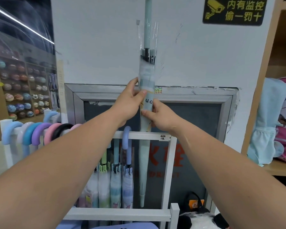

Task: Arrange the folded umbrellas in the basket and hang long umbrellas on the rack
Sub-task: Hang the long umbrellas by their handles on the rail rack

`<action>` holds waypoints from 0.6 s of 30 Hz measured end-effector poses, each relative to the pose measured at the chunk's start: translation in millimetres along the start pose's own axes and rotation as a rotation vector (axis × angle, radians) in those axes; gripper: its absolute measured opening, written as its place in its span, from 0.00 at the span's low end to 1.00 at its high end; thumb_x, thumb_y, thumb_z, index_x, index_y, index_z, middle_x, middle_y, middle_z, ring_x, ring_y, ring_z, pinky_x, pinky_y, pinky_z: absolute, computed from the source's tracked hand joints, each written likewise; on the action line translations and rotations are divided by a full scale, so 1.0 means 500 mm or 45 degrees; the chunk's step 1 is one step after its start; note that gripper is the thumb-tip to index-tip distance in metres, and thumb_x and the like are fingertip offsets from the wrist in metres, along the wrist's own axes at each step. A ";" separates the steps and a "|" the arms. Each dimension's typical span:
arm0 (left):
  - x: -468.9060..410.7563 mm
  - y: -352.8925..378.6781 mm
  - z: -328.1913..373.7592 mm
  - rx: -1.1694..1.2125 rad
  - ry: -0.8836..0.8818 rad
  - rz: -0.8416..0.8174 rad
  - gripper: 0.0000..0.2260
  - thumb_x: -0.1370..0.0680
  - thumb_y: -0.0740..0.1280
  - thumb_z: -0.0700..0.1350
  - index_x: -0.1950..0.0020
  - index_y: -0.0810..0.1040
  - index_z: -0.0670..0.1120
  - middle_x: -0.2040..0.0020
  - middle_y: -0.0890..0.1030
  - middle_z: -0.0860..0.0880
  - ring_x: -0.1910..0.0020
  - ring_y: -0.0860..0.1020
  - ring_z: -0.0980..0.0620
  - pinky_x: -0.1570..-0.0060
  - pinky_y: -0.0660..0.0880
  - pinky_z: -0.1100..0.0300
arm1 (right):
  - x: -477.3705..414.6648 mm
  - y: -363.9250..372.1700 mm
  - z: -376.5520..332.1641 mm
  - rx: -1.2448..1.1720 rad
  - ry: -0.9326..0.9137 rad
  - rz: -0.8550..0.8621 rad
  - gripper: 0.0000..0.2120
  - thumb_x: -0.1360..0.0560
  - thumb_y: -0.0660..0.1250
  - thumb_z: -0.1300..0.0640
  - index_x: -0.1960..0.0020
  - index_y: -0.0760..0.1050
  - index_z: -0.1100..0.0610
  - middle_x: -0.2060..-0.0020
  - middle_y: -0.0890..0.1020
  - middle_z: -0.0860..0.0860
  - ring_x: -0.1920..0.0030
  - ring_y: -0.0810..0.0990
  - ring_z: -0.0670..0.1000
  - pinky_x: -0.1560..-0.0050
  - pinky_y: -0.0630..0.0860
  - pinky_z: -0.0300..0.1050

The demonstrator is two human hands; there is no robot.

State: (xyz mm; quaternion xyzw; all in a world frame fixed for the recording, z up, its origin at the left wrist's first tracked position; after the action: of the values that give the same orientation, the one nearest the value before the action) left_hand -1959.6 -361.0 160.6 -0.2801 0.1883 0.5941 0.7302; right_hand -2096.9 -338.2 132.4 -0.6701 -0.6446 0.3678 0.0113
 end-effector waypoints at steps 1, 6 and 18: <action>-0.002 0.002 0.002 0.004 0.012 -0.009 0.18 0.16 0.62 0.45 0.27 0.67 0.57 0.47 0.85 0.50 0.48 0.84 0.53 0.45 0.80 0.53 | 0.000 0.000 0.001 -0.004 0.006 -0.019 0.18 0.23 0.68 0.51 0.35 0.71 0.52 0.46 0.82 0.49 0.43 0.81 0.53 0.39 0.79 0.61; -0.004 0.001 -0.004 0.040 0.005 -0.013 0.15 0.16 0.63 0.43 0.30 0.70 0.55 0.46 0.85 0.47 0.48 0.85 0.48 0.47 0.82 0.48 | 0.004 -0.018 -0.006 0.059 -0.010 -0.075 0.10 0.19 0.67 0.57 0.39 0.77 0.53 0.54 0.83 0.45 0.55 0.81 0.45 0.54 0.76 0.41; -0.004 0.004 0.002 -0.018 0.036 -0.036 0.13 0.16 0.63 0.46 0.32 0.71 0.56 0.47 0.85 0.51 0.50 0.85 0.52 0.47 0.82 0.49 | -0.042 -0.037 -0.058 -0.165 -0.102 0.301 0.11 0.19 0.66 0.52 0.39 0.79 0.55 0.49 0.85 0.51 0.49 0.84 0.50 0.53 0.79 0.45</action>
State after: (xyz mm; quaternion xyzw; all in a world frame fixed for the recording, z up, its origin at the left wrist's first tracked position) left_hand -1962.2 -361.6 162.0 -0.2961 0.1903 0.5810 0.7339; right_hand -2095.8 -340.1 172.6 -0.7254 -0.5836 0.3507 -0.1012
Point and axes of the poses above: each hand's wrist, its own x-axis away from the middle knuckle, its own y-axis out of the palm, z = x × y, the point moved 2 cm from there along -x, towards the middle knuckle
